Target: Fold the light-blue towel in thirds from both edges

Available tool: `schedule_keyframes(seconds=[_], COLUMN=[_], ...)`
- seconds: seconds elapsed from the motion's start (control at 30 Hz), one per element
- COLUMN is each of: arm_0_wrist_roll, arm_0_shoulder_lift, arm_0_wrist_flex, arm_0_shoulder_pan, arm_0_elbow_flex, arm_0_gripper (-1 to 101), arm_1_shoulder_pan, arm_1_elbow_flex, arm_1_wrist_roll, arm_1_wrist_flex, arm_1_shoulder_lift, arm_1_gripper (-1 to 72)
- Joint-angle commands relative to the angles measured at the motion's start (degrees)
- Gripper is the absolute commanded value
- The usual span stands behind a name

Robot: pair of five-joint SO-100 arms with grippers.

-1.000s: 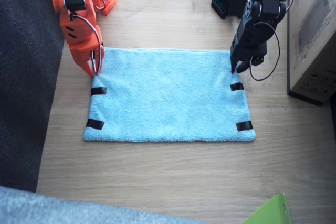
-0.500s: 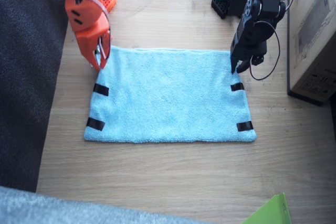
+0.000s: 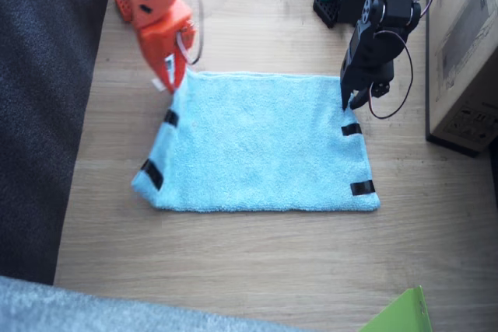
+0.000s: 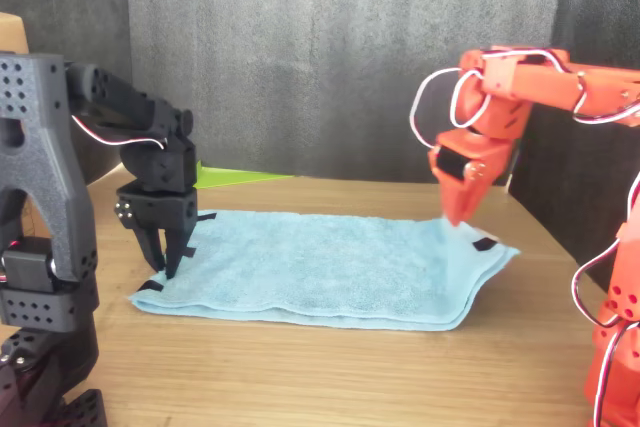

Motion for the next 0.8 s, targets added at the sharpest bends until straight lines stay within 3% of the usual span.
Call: schedule_keyframes(seconds=[0.0,0.47,0.77], arm_0_wrist_roll=[0.4,0.4,0.4], arm_0_shoulder_lift=[2.3,2.5,2.5], arm_0_wrist_flex=[0.6,0.4,0.2], arm_0_shoulder_pan=[0.4,0.3,0.1], arm_0_elbow_flex=[0.1,0.4,0.4], arm_0_gripper=[0,0,0], arm_1_shoulder_pan=[1.9,9.4,14.7], arm_1_elbow_flex=[-6.1,-37.1,-45.9], arm_1_wrist_roll=[0.5,1.1,1.7], arm_1_wrist_flex=[3.4,14.6,15.0], arm_1_shoulder_lift=[-1.8,-23.8,-32.7], arm_1_gripper=[0.0,0.0,0.0])
